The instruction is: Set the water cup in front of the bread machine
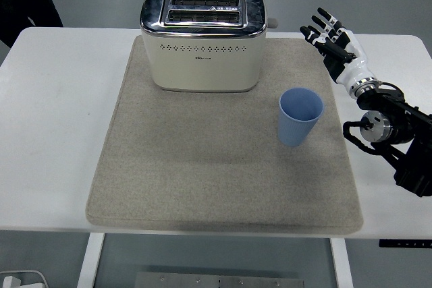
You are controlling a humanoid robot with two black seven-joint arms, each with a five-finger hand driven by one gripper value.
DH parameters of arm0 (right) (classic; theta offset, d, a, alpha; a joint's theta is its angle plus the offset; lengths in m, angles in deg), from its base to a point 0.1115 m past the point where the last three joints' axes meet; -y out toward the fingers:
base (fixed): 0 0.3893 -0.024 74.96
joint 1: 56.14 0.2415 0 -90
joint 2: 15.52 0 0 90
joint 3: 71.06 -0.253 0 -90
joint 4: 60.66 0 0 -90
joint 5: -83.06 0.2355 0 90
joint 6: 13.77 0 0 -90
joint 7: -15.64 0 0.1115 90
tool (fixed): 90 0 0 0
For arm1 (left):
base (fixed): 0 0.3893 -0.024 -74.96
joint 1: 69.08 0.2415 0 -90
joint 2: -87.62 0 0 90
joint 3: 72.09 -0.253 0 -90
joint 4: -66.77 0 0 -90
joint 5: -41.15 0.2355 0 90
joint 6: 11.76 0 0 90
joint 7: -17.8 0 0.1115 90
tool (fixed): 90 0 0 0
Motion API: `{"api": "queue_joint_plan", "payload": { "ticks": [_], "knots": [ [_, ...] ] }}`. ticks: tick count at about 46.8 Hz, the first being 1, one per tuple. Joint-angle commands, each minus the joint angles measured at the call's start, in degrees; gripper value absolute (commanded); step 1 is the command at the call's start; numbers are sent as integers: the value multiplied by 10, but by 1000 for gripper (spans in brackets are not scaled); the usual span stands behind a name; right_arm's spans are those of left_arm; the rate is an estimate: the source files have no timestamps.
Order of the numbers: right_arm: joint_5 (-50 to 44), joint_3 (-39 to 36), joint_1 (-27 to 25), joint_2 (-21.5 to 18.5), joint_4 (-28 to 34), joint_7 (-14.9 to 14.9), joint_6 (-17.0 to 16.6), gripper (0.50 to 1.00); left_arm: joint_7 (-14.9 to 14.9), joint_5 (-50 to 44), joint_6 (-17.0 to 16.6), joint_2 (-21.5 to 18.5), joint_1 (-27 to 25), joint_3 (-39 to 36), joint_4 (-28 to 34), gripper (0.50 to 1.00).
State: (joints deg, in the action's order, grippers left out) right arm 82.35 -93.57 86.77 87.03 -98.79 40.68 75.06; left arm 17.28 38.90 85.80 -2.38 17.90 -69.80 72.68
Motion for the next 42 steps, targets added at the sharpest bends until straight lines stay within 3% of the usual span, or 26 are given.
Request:
{"api": "queue_joint_plan", "payload": {
  "ticks": [1,42],
  "knots": [
    [-1,0,0,-1,0,0,0,919,0,0,0,0,0,3,0,1000],
    [-2,1,-1,0,-9,-1,-2,919,0,0,0,0,0,2,2,1000]
  ]
}}
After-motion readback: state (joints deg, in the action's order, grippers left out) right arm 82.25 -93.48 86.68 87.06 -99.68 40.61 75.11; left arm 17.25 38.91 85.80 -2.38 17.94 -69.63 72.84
